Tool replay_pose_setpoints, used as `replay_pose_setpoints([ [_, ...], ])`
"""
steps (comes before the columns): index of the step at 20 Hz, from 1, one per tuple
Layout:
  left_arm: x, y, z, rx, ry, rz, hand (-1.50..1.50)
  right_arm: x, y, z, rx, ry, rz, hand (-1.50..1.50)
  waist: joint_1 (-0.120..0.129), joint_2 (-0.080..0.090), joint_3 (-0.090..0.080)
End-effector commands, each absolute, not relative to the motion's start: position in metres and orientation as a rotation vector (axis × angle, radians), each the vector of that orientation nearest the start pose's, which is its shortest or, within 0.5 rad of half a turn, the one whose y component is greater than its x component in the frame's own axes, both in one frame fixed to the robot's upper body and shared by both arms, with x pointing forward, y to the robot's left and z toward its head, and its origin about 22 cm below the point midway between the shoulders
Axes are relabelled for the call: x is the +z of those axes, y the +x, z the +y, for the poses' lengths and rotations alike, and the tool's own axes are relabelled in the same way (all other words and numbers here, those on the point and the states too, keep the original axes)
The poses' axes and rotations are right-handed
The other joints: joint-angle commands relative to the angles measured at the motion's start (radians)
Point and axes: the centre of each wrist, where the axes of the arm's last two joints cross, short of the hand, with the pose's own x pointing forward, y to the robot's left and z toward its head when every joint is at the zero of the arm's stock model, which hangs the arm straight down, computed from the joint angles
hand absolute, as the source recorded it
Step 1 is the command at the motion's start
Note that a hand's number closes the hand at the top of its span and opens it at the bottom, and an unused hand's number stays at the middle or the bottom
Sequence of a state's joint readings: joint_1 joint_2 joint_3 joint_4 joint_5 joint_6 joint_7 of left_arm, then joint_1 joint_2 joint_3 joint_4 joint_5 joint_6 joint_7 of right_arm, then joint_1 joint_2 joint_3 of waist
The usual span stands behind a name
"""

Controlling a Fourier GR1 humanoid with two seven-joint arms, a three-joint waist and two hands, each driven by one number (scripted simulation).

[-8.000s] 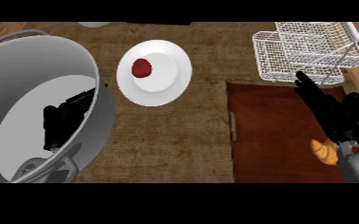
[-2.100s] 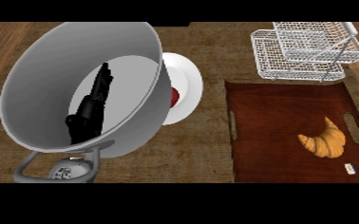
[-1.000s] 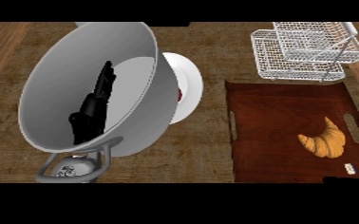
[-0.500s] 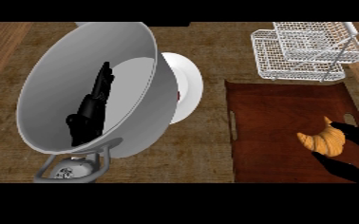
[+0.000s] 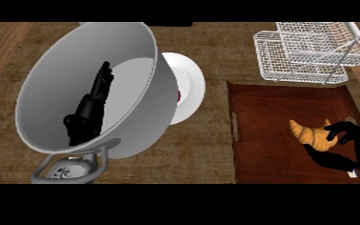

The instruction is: Pick the croissant from the tray and place it in the tiered basket

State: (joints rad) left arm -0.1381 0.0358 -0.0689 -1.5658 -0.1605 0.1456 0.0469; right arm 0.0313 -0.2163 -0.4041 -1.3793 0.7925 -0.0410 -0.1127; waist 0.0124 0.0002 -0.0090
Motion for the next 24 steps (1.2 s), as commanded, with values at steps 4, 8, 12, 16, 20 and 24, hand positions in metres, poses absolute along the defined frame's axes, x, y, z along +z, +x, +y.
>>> replay_pose_setpoints([
  [4,0.046,0.282,0.183,-0.172,0.108,-1.705,0.0,-0.007,0.244,-0.345,1.178,-1.118,-0.813,1.5,0.094,0.026,-0.002],
  [8,0.039,0.281,0.2,-0.162,0.156,-1.679,0.0,0.029,0.296,-0.26,1.226,-1.198,-0.769,1.5,0.035,0.004,0.005],
  [12,0.029,0.272,0.207,-0.117,0.195,-1.65,0.0,0.072,0.309,-0.209,1.175,-1.266,-0.787,1.5,-0.001,-0.003,0.008],
  [16,0.018,0.272,0.213,-0.104,0.19,-1.664,0.0,0.141,0.314,-0.203,1.083,-1.337,-0.853,1.5,-0.013,-0.004,0.007],
  [20,0.039,0.266,0.215,-0.111,0.203,-1.652,0.0,0.196,0.3,-0.205,0.974,-1.42,-0.953,1.5,-0.013,-0.007,0.008],
  [24,0.028,0.271,0.195,-0.105,0.205,-1.648,0.0,0.254,0.286,-0.194,0.914,-1.401,-0.997,1.5,-0.018,-0.006,0.008],
])
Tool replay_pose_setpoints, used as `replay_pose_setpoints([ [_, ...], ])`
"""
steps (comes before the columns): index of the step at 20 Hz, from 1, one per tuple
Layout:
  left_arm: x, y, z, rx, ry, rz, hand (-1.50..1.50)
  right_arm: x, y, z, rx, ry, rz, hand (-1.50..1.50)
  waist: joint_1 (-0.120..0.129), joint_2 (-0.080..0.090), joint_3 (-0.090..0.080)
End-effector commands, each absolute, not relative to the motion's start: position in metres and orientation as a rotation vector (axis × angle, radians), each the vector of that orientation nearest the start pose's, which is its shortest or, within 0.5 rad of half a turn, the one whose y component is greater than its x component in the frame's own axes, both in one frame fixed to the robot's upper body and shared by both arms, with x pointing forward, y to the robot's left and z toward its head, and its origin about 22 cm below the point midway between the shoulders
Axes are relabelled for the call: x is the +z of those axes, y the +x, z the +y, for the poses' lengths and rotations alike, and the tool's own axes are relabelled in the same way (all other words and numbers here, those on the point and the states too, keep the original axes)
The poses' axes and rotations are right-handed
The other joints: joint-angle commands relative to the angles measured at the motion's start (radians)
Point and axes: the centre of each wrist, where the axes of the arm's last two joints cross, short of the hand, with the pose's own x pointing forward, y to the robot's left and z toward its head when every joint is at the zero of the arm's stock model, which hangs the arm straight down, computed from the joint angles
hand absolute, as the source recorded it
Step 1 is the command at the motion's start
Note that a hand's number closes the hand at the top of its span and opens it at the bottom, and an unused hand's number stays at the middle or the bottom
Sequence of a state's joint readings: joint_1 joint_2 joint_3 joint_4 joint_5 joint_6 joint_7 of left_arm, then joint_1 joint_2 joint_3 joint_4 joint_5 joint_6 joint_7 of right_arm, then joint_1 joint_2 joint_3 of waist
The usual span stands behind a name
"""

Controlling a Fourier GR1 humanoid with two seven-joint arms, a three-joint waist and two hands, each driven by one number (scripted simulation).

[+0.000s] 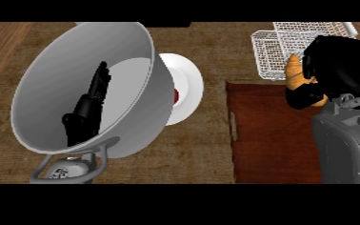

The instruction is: Pick the croissant from the tray and place it in the tiered basket

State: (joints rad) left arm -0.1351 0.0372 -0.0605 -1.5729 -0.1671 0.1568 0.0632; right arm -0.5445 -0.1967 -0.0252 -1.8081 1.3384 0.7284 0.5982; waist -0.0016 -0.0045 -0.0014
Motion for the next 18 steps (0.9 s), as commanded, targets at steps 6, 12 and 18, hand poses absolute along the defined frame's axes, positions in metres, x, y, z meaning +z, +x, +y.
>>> replay_pose_setpoints([
  [6,0.036,0.272,0.219,-0.098,0.221,-1.662,0.0,0.302,0.283,-0.23,0.823,-1.39,-1.022,1.5,0.0,0.001,0.001],
  [12,0.03,0.266,0.219,-0.113,0.182,-1.666,0.0,0.319,0.32,-0.241,0.632,-1.203,-1.168,1.5,0.016,0.005,0.001],
  [18,0.035,0.273,0.205,-0.114,0.167,-1.658,0.0,0.344,0.355,-0.249,0.638,-1.246,-1.142,1.5,0.012,0.006,0.001],
])
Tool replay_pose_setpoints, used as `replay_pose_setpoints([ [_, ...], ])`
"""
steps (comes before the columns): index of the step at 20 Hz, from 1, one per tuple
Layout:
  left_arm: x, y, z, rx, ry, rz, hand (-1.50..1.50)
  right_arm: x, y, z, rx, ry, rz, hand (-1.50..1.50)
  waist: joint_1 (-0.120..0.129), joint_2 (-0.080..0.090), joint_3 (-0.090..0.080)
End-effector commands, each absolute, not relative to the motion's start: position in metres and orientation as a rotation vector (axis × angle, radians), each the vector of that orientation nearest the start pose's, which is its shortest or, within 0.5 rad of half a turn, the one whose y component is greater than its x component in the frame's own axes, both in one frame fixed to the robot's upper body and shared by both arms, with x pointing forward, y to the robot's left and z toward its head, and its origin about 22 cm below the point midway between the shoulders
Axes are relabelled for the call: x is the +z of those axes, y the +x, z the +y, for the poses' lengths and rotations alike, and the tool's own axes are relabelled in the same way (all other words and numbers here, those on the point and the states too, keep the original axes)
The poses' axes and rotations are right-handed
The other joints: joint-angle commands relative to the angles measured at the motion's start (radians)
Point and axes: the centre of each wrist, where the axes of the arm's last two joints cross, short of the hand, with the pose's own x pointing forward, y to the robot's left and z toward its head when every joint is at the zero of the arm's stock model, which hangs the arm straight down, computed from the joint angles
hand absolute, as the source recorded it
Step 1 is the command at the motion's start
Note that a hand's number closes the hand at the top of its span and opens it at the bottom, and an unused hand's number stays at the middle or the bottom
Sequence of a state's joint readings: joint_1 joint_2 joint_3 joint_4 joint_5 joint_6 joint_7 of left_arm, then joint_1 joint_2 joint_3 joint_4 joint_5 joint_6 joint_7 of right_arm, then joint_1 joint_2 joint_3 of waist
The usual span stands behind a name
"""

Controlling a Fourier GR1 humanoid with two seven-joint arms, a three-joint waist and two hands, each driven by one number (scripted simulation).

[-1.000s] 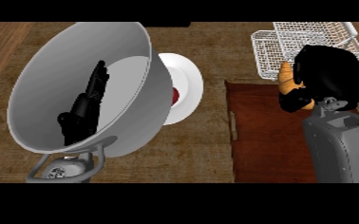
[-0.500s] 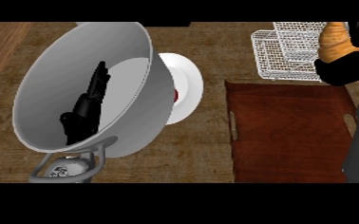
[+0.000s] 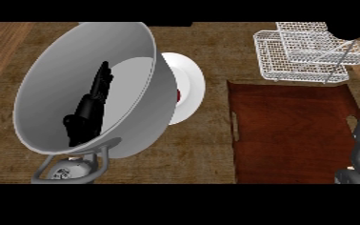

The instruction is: Pick the croissant from the tray and place it in the tiered basket

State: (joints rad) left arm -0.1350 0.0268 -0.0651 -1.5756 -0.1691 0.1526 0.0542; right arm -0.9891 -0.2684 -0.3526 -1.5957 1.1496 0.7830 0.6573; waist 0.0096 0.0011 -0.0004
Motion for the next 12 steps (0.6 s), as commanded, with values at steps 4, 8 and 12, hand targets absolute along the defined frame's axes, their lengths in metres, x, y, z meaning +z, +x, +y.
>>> replay_pose_setpoints([
  [4,0.04,0.275,0.2,-0.097,0.197,-1.67,0.0,0.305,0.377,-0.261,0.659,-1.346,-1.102,1.5,0.0,0.001,0.0],
  [8,0.026,0.277,0.191,-0.127,0.174,-1.672,0.0,0.301,0.402,-0.277,0.689,-1.38,-1.065,1.5,0.004,0.003,0.0],
  [12,0.029,0.267,0.192,-0.107,0.178,-1.662,0.0,0.292,0.41,-0.303,0.687,-1.421,-1.054,1.5,0.003,0.001,0.0],
])
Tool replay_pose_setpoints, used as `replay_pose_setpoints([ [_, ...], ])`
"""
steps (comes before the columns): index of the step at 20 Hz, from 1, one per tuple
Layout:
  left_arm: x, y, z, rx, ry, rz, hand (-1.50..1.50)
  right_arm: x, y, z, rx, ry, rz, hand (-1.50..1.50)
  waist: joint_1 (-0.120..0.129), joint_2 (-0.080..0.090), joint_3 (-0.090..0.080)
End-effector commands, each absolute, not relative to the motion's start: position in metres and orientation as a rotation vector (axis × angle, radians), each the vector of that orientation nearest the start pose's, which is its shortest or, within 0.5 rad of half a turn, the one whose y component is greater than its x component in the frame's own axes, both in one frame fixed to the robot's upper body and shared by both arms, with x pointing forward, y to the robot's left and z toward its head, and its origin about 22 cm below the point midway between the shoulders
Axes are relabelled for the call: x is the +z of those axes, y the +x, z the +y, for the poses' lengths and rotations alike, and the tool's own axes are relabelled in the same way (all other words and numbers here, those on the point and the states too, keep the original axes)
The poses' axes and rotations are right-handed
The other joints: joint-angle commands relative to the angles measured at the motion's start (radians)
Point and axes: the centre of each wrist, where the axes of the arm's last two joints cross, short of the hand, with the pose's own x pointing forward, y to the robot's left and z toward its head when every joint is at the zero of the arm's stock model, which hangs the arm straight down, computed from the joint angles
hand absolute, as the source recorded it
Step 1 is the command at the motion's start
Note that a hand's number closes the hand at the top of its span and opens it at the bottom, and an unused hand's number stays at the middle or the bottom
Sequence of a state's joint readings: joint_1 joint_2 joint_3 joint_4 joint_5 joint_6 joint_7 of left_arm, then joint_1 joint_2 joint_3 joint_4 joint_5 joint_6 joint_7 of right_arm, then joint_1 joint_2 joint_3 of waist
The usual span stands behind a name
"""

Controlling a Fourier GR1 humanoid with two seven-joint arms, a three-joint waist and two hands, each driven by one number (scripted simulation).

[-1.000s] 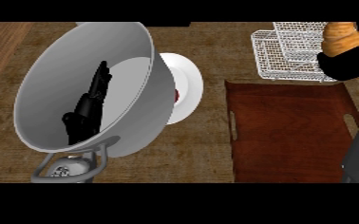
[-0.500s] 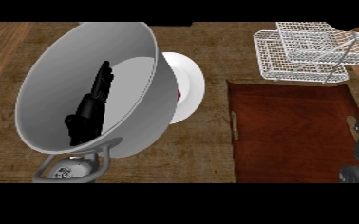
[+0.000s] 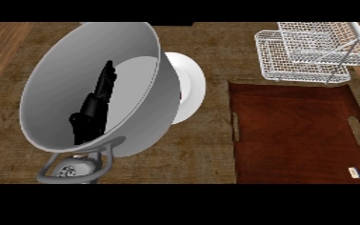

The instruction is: Pick the croissant from the tray and place it in the tiered basket

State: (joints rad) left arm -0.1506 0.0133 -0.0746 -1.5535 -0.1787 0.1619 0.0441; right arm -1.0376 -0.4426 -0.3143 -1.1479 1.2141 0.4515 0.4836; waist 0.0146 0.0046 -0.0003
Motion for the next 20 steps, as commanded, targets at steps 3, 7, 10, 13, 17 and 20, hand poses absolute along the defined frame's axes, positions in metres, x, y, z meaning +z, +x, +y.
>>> replay_pose_setpoints([
  [3,0.041,0.277,0.204,-0.116,0.172,-1.667,0.0,0.272,0.424,-0.321,0.708,-1.421,-1.016,1.5,0.005,0.002,0.0],
  [7,0.034,0.276,0.194,-0.115,0.178,-1.674,0.0,0.264,0.424,-0.336,0.398,-1.21,-1.076,-1.5,0.003,0.002,0.001],
  [10,0.037,0.267,0.204,-0.102,0.181,-1.691,0.0,0.251,0.432,-0.345,0.439,-1.143,-1.061,-1.5,0.008,0.0,0.001],
  [13,0.026,0.28,0.191,-0.119,0.178,-1.666,0.0,0.248,0.433,-0.341,0.359,-1.073,-1.161,-1.5,-0.004,0.0,0.001],
  [17,0.028,0.271,0.204,-0.13,0.187,-1.677,0.0,0.254,0.425,-0.371,0.14,-1.062,-1.262,-1.5,0.006,0.002,0.001],
  [20,0.032,0.279,0.194,-0.103,0.172,-1.648,0.0,0.28,0.409,-0.392,-0.003,-1.088,-1.303,-1.5,-0.017,-0.004,0.001],
])
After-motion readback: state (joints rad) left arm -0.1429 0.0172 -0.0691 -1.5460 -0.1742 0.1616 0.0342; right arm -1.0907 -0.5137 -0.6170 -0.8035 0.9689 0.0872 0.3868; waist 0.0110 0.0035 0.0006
